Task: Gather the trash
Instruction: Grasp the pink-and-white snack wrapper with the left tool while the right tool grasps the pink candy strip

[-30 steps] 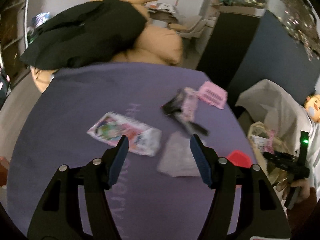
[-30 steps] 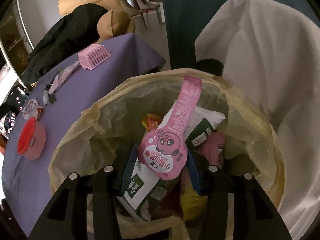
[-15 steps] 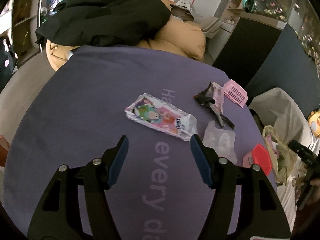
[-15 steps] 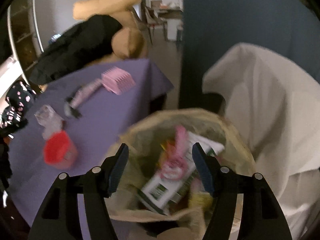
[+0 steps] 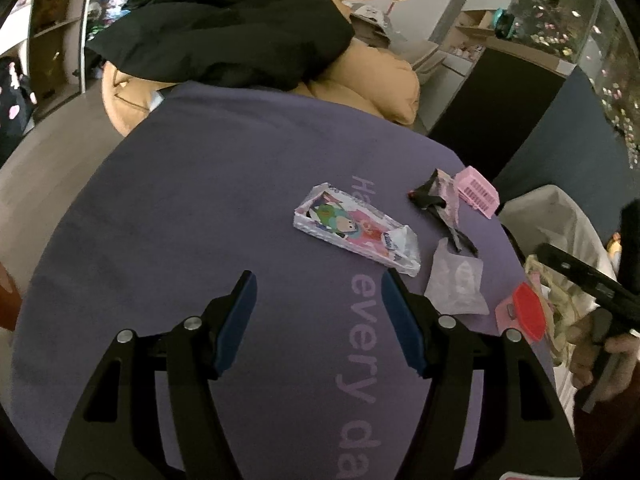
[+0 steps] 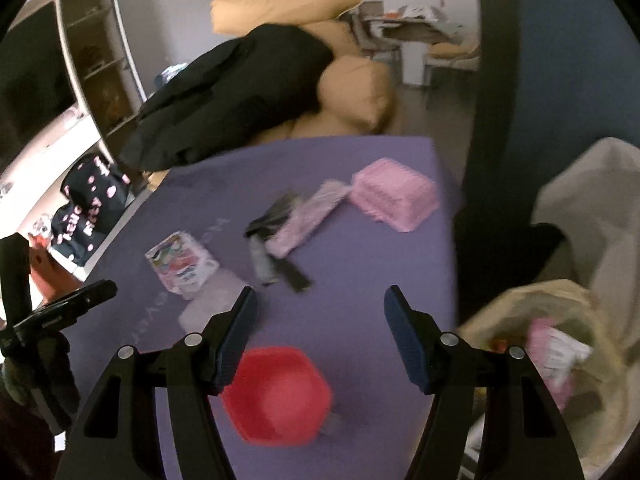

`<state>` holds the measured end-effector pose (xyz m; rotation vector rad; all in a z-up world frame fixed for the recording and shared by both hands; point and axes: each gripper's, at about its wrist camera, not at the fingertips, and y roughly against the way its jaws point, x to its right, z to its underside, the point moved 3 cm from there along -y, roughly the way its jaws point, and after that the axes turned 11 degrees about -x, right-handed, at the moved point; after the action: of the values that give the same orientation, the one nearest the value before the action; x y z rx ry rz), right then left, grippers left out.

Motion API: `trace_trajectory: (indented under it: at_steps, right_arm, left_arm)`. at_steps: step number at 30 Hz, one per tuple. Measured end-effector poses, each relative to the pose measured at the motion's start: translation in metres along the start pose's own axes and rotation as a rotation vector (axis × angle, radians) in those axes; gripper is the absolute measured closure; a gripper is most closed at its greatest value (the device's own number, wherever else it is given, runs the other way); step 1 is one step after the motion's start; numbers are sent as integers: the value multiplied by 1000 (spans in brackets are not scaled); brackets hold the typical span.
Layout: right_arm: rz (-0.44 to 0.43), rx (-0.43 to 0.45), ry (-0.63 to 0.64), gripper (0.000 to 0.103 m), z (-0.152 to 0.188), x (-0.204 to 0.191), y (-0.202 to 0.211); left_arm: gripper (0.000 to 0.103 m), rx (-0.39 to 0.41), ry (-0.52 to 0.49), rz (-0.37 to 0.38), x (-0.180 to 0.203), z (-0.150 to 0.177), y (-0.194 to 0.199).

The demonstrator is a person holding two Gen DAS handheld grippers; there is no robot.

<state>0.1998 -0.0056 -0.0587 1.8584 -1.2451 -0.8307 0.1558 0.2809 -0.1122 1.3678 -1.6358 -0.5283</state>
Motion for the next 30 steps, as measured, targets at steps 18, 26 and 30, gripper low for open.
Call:
trace_trajectory:
  at_steps: [18,26,30]
  right_arm:
    - [5,-121,-72,43,-76,-11,-58]
    - [-6,-299,-84,55,-96,-3,-119]
    - [12,-286,-50,80,-96,-6,-119]
  left_arm:
    - [41,-34,-2,46,2,-18,-18]
    - [41,-41,37,41,-3,-30,-23]
    - [41,-44,55,38,-6,-33,-25]
